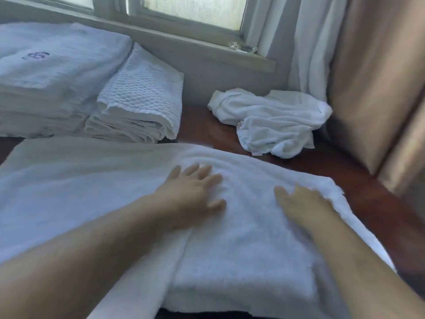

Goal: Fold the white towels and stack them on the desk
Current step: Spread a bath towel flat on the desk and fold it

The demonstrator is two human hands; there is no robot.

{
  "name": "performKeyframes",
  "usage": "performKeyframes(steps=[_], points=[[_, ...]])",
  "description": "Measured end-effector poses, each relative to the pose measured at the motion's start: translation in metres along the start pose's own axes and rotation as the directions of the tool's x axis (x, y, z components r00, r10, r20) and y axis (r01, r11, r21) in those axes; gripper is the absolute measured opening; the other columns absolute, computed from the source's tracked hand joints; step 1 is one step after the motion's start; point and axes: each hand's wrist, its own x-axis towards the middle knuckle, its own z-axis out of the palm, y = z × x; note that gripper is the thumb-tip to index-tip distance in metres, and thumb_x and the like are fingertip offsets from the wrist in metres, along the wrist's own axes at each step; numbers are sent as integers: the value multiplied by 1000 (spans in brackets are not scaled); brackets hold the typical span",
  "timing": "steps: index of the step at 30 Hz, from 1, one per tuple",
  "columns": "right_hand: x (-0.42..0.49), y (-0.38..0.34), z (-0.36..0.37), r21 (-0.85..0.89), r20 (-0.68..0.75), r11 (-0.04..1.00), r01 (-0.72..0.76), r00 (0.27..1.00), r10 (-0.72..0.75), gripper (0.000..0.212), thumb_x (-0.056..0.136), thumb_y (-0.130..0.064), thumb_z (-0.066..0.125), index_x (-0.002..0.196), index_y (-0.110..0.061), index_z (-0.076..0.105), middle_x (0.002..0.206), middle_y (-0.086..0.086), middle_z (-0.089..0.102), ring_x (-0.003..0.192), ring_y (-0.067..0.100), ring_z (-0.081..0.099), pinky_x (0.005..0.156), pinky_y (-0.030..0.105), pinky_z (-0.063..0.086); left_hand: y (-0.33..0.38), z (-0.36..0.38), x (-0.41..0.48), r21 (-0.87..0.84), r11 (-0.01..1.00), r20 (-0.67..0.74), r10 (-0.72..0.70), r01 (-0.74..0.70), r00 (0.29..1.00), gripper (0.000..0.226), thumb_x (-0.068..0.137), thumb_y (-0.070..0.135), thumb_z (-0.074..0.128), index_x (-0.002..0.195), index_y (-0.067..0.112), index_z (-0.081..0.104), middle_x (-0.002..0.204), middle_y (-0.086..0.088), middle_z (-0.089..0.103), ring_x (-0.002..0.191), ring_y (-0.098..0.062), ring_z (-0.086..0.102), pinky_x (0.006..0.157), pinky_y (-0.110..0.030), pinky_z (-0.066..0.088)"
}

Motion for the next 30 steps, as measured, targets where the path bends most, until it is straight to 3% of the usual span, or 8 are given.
performKeyframes(steps=[3, 7, 12, 17, 22, 24, 26, 30], points=[[19, 30, 8, -89, 13, 996, -18, 1000, 19, 86, 93, -75, 13, 161, -23, 10, 169, 10, 3, 151, 40, 4, 119, 62, 10, 25, 5, 23, 21, 998, 99, -54, 53, 994, 73, 92, 70, 34, 156, 40, 13, 168, 5, 0, 155, -18, -5, 122, -57, -2], [64, 49, 0, -131, 7, 984, 118, 993, -118, 83, 89, -78, 9, 160, -33, 11, 169, -4, 4, 154, 29, 3, 120, 55, 10, 31, -2, 50, -43, 995, 131, -86, 93, 988, 71, 86, 75, 31, 150, 44, 28, 166, 7, 11, 153, -18, 6, 118, -61, 3], [110, 67, -5, -177, 33, 976, 128, 992, -124, 93, 77, -83, 1, 159, -40, 3, 169, -11, -6, 156, 25, -5, 122, 55, 6, 37, -3, 84, -192, 972, 14, -133, 133, 991, 30, 96, 46, 35, 122, 36, 47, 141, 8, 39, 138, -20, 30, 115, -65, 8], [132, 89, -15, -230, 60, 943, 242, 970, -235, 91, 77, -78, 0, 159, -40, 13, 169, -12, -7, 156, 23, -10, 123, 56, 5, 23, 10, 88, -35, 986, -33, 159, -161, 987, 62, 88, 71, 18, 139, 40, 36, 154, 10, 29, 149, -15, 15, 121, -54, 7], [134, 81, -18, -78, 48, 983, 169, 985, -166, 63, 99, -63, 25, 158, -41, 21, 169, -13, 7, 156, 19, -1, 123, 45, 8, 12, 13, 81, -9, 977, -58, 211, -212, 976, 64, 91, 70, 17, 148, 44, 26, 162, 13, 21, 151, -13, 10, 121, -42, 2], [132, 70, -21, -32, -13, 993, 115, 993, -115, 41, 98, -52, 34, 126, -36, 59, 154, -2, 39, 145, 28, 28, 111, 41, 32, 16, 12, 78, -15, 980, -117, 193, -196, 974, 57, 95, 66, 24, 146, 44, 33, 157, 16, 28, 146, -11, 18, 116, -36, 7], [130, 53, -21, 38, -180, 998, 56, 983, -48, 30, 93, -37, 38, 75, -23, 58, 128, 10, 57, 111, 28, 42, 82, 36, 42, 16, 9, 78, -49, 977, -207, 193, -207, 959, 48, 96, 61, 31, 138, 43, 45, 147, 20, 41, 138, -10, 33, 110, -32, 22], [132, 19, -27, 93, -460, 994, 60, 888, -11, 38, 99, -34, 39, 72, -11, 54, 101, 15, 63, 96, 30, 53, 70, 34, 35, 4, -2, 80, -161, 940, -389, 218, -299, 895, 27, 93, 42, 58, 119, 42, 64, 125, 23, 58, 124, -7, 43, 93, -25, 34]])
